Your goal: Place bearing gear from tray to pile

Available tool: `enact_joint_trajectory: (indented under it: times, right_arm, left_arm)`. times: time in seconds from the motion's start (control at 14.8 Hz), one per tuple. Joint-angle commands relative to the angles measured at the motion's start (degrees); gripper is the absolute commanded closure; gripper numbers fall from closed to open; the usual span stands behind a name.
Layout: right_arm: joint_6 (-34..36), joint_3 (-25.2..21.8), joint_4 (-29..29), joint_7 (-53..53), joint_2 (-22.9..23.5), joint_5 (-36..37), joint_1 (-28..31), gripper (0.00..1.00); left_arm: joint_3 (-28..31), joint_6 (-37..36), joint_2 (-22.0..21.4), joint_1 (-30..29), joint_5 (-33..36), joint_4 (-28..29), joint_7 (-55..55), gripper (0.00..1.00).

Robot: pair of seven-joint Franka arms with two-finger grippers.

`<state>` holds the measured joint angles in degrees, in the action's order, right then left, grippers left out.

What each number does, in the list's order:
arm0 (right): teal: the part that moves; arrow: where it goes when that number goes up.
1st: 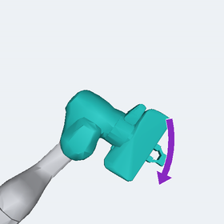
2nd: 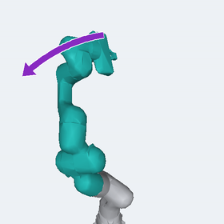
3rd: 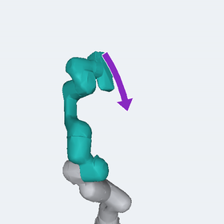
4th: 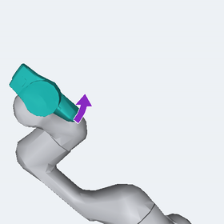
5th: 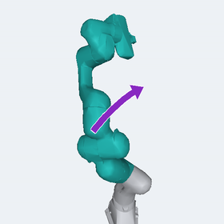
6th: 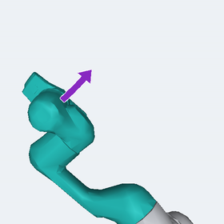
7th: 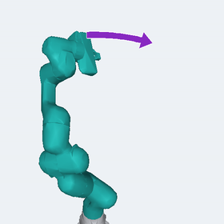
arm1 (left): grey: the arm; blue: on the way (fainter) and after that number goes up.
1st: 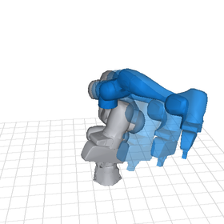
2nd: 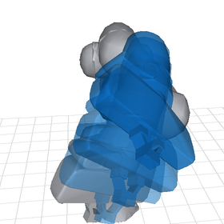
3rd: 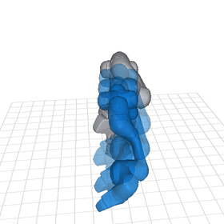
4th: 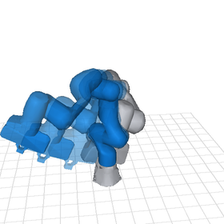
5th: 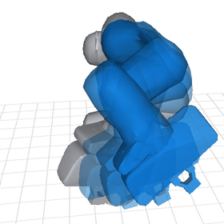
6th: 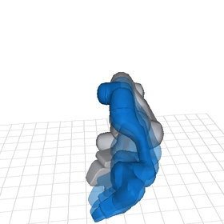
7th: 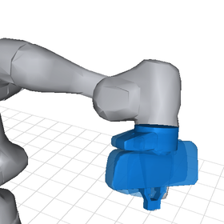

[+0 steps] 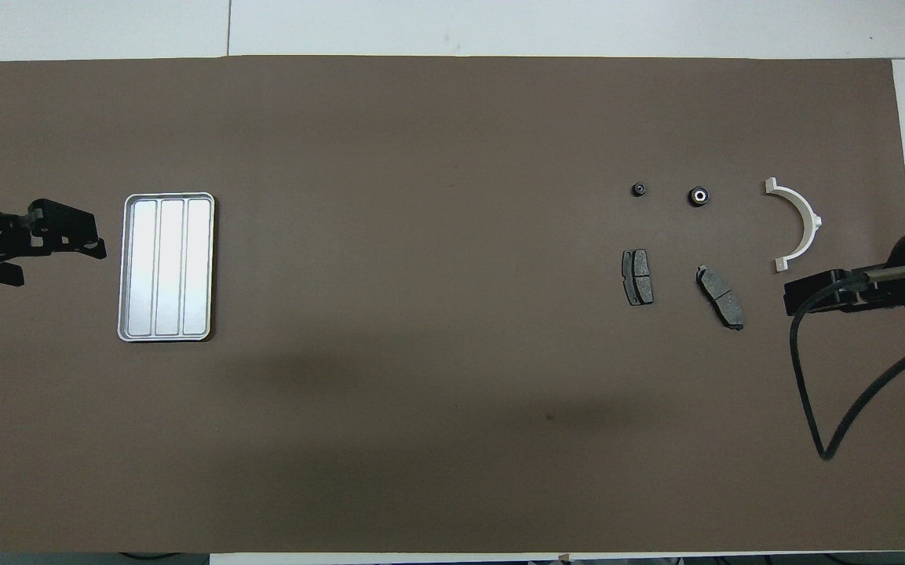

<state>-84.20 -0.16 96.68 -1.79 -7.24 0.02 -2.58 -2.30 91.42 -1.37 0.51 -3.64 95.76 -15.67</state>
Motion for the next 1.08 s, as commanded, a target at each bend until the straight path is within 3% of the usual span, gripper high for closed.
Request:
enact_joint_trajectory:
  times: [0.0, 0.4, 0.67, 1.01]
  right_arm:
    - [0.88, -0.10, -1.41, 0.65, 1.00, -1.16, 1.17, 0.00]
    - [-0.78, -0.19, -1.41, 1.00, 1.18, -0.02, 1.08, 0.00]
    - [-7.28, -0.01, -1.41, 1.00, 1.79, 1.39, 0.73, 0.00]
    - [-7.29, -0.01, -1.23, 1.00, 1.70, 1.57, 0.73, 0.00]
  left_arm:
    - [0.02, -0.80, -0.74, 0.02, 0.04, 0.39, 0.38, 0.00]
    - [0.02, -0.80, -0.74, 0.02, 0.04, 0.39, 0.38, 0.00]
    - [0.02, -0.80, -0.83, 0.02, 0.04, 0.39, 0.38, 0.00]
    - [0.02, -0.80, -0.83, 0.02, 0.04, 0.39, 0.38, 0.00]
